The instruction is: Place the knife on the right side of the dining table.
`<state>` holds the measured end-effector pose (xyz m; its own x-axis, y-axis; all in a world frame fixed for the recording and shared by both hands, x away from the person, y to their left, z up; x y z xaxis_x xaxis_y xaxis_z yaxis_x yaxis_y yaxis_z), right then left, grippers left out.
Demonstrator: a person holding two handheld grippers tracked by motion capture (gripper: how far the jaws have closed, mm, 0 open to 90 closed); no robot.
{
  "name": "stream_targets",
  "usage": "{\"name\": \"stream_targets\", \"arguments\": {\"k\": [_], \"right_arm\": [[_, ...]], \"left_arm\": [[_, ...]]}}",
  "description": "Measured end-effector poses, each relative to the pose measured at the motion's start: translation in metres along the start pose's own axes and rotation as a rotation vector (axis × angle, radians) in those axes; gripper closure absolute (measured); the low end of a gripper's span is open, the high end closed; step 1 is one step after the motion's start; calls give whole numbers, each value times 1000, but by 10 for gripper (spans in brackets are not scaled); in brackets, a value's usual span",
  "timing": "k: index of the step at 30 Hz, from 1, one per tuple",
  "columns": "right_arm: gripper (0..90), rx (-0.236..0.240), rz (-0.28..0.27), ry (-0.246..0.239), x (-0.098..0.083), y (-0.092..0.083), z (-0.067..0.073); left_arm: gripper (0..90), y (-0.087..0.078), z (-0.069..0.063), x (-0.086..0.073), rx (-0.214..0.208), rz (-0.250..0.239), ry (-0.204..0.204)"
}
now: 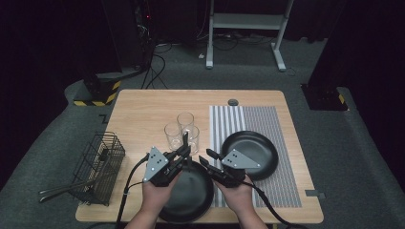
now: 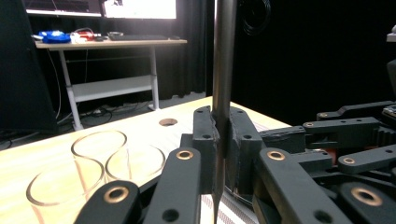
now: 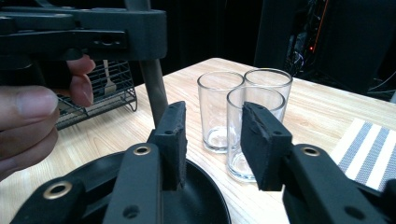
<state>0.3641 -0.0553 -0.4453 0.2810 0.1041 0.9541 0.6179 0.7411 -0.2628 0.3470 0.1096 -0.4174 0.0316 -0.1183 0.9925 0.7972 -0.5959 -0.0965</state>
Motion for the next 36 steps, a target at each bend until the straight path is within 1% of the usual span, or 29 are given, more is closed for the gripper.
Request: {"name": "stream_targets", "arguments": {"k": [2, 5, 6, 9, 11, 13, 18, 20, 23, 24, 28, 30, 33, 36], "right_arm": [[591, -3, 0, 10, 2, 1, -1], [589, -26, 5, 21, 6, 2, -1], [589, -26, 4, 26, 7, 2, -2], [557, -33, 3, 17, 13, 2, -2], [554, -24, 7, 7, 16, 2, -2], [542, -20, 10, 9, 18, 2, -3], [539, 6, 1, 46, 25, -1, -7], [538, 14, -1, 53, 28, -2, -8], [529, 5, -15, 36, 33, -5, -7], [520, -7, -22, 26, 36, -6, -6], [504, -24, -42, 2, 45, -7, -1], [502, -18, -47, -5, 49, -7, 2], [504, 10, -58, 5, 55, -6, 6], [507, 30, -57, 8, 58, -5, 10]], "left_arm": [[833, 0, 1, 1, -3, -4, -8], [833, 0, 1, 1, -3, 0, -1], [833, -1, 1, 1, -3, 3, 0], [833, -1, 2, 1, -3, 4, 4], [833, 0, 1, -1, -5, 9, 5], [833, 0, 0, -2, -6, 10, 7], [833, 2, 0, -2, -1, 13, 14], [833, 2, -1, -3, -2, 19, 19], [833, 3, -1, -4, -3, 22, 27], [833, 3, -2, -4, -3, 20, 26], [833, 4, -3, -4, -7, 24, 28], [833, 5, -4, -5, -5, 29, 34], [833, 5, -5, -6, -5, 33, 32], [833, 7, -5, -6, -6, 38, 33]]}}
Point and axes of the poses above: each handheld gripper's, and its own axes: y roughly forward along the jaws, x roughly out of its top, z roughly to its left, the point moved 5 cm from there along y, roughly forward along the jaws, and after that the axes turned 5 degrees about y, right-handed, at the moved point
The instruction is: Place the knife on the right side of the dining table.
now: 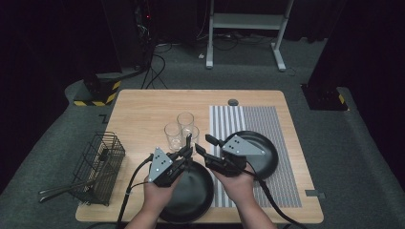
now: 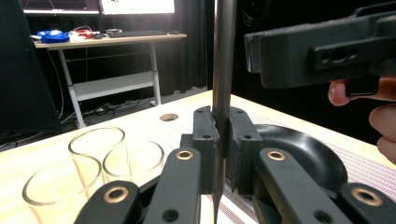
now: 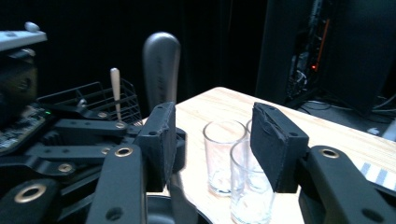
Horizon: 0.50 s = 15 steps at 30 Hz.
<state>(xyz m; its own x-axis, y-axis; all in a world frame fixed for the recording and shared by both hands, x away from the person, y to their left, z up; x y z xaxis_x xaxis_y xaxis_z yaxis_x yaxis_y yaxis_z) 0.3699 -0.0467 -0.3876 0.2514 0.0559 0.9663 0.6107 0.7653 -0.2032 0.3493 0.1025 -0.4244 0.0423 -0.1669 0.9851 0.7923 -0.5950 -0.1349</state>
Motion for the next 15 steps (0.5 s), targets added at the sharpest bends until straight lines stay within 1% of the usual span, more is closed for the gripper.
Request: {"name": "stream_targets", "arguments": {"k": [2, 5, 9, 15], "right_arm": [[507, 7, 2, -1, 1, 1, 2], [507, 20, 0, 14, 3, 3, 4], [519, 27, 0, 7, 6, 4, 9], [582, 41, -4, 0, 7, 8, 14]], "left_arm": [[833, 0, 0, 0, -4, 1, 2], [833, 1, -1, 0, -6, 3, 0], [832, 2, -3, -1, -9, 9, 3], [833, 3, -8, -2, -19, 8, 8]]}}
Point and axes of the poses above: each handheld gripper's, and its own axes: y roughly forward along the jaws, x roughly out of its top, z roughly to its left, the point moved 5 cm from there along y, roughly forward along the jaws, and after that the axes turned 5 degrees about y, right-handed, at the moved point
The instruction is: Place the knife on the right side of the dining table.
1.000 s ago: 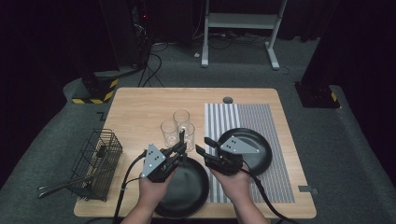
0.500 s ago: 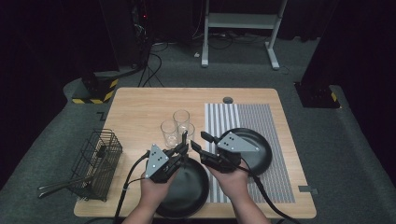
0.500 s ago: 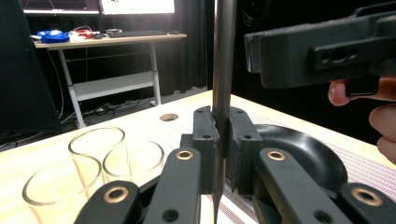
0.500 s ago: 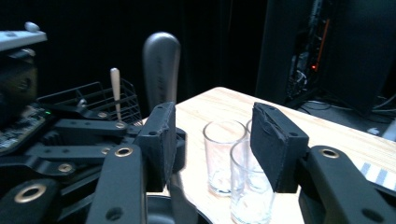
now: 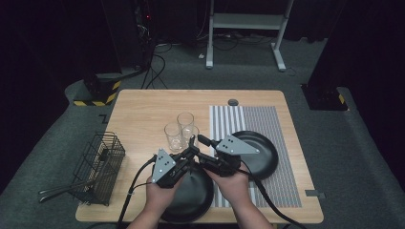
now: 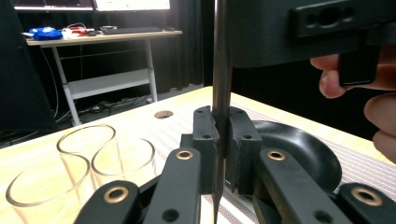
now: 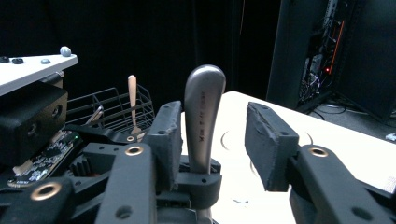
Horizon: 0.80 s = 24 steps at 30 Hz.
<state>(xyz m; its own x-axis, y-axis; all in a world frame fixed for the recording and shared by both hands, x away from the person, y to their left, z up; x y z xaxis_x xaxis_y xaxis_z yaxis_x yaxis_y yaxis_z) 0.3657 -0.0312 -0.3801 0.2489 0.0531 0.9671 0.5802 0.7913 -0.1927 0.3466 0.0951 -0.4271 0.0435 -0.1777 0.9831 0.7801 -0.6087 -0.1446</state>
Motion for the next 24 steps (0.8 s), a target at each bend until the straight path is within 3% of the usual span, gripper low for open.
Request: {"name": "stream_targets", "arguments": {"k": [12, 24], "right_arm": [[710, 10, -8, -14, 5, 3, 3], [729, 29, -10, -26, 8, 3, 9]], "left_arm": [[832, 1, -6, 0, -10, -1, 4], [828, -2, -5, 1, -8, -18, 5]]}}
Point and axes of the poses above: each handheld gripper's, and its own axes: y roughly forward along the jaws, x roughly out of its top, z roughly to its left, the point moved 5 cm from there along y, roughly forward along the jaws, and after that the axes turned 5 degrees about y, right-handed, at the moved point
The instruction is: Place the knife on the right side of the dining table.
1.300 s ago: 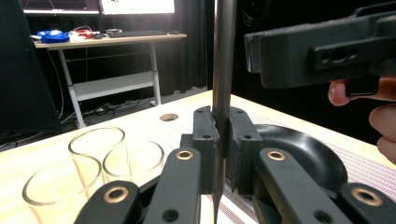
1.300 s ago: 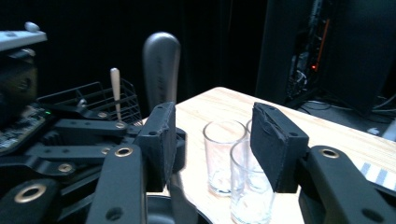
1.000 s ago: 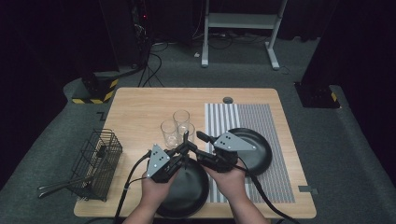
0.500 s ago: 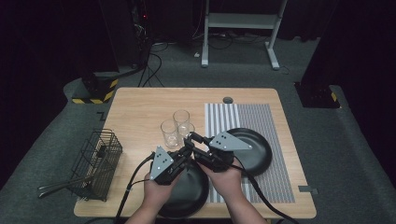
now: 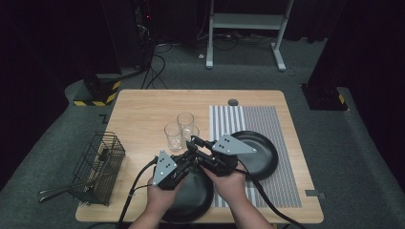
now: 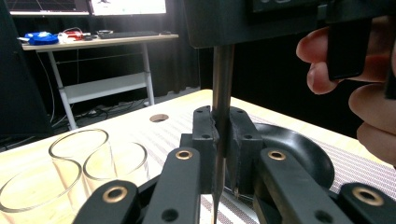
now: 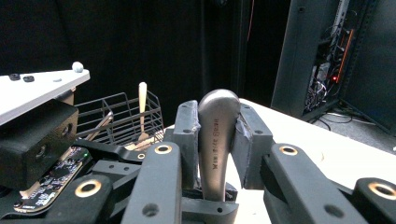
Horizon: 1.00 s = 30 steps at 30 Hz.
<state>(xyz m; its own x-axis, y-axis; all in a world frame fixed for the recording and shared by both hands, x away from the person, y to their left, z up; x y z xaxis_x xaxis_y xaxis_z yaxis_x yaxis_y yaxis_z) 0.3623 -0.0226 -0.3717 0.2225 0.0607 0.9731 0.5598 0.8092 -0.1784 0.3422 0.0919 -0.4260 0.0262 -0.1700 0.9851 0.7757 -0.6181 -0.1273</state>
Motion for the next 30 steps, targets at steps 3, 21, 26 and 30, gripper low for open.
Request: {"name": "stream_targets", "arguments": {"k": [3, 21, 26, 30], "right_arm": [[729, -3, 1, -8, 1, 0, 1], [731, -36, -8, -17, 6, -6, -7], [731, -53, -15, -13, 8, -10, -13], [731, -67, -22, -8, 10, -14, -17]], "left_arm": [[827, 0, 0, 1, -2, -3, -1], [714, -8, 0, -5, -39, -8, -20], [698, -13, 3, -9, -32, 0, -19], [687, -17, 7, -14, -25, 15, -29]]}}
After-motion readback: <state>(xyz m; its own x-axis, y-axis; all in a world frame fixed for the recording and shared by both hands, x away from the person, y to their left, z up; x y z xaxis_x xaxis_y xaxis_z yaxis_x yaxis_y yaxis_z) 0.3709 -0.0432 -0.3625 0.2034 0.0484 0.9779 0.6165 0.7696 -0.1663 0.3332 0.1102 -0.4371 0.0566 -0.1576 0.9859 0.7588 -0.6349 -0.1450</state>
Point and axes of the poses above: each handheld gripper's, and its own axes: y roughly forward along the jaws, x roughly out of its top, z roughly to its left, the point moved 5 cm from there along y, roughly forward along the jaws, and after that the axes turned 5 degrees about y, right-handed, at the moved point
